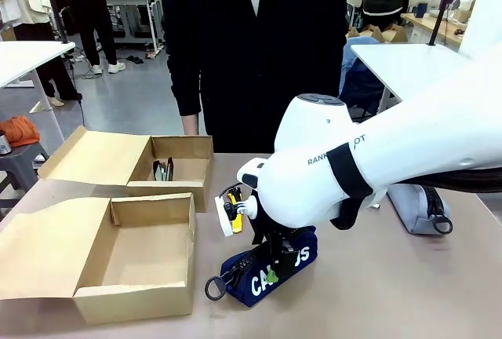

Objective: Place items inside the box.
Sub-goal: Pick up a Pencil pouch or Stapler and place it inside the Mailer Box closest to the robot.

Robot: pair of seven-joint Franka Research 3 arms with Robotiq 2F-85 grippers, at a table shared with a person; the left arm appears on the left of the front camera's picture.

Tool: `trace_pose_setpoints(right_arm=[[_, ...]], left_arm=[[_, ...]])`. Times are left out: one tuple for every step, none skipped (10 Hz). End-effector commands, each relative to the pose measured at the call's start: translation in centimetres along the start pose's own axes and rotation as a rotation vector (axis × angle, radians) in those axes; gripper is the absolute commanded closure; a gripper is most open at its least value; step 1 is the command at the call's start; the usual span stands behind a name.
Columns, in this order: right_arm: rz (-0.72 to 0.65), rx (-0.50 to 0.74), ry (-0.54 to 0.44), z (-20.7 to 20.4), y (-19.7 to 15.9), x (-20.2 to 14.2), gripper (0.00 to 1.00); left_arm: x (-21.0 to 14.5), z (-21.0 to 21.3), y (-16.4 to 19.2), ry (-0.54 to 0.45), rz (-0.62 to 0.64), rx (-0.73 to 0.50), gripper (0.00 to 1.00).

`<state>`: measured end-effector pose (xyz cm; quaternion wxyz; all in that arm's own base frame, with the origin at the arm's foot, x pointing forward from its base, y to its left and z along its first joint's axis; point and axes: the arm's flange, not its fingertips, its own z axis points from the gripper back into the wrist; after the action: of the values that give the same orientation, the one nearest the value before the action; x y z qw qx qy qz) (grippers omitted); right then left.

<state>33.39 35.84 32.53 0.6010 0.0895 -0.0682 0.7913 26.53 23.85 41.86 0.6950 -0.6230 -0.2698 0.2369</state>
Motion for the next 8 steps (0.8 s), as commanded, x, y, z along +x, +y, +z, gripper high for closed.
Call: trace_pose_setpoints(right_arm=[[-0.008,-0.029,0.029,0.8,0.4,0.2,0.0],[-0.012,-0.011,0.042,0.8,0.4,0.1,0.2],[-0.049,-0.011,0.038,0.7,0.5,-0.1,0.59],[-0.066,-0.008,0.045,0.7,0.6,-0.2,0.79],[-0.075,-0.005,0.057,0.9,0.8,-0.2,1.0],[-0.095,0.002,0.068,1.3,1.1,-0.2,1.0],[-0.174,0.013,0.09,1.6,1.2,-0.2,1.0],[-0.306,0.034,0.132,1.8,1.4,-0.3,0.96]], left_arm=[[-0.1,0.0,-0.1,-0.003,-0.021,-0.022,0.0],[-0.1,0.0,-0.1,-0.003,-0.021,-0.022,0.0],[-0.1,0.0,-0.1,-0.003,-0.021,-0.022,0.0],[-0.1,0.0,-0.1,-0.003,-0.021,-0.022,0.0],[-0.1,0.0,-0.1,-0.003,-0.021,-0.022,0.0],[-0.1,0.0,-0.1,-0.003,-0.021,-0.022,0.0],[-0.1,0.0,-0.1,-0.003,-0.021,-0.022,0.0],[-0.1,0.0,-0.1,-0.003,-0.021,-0.022,0.0]])
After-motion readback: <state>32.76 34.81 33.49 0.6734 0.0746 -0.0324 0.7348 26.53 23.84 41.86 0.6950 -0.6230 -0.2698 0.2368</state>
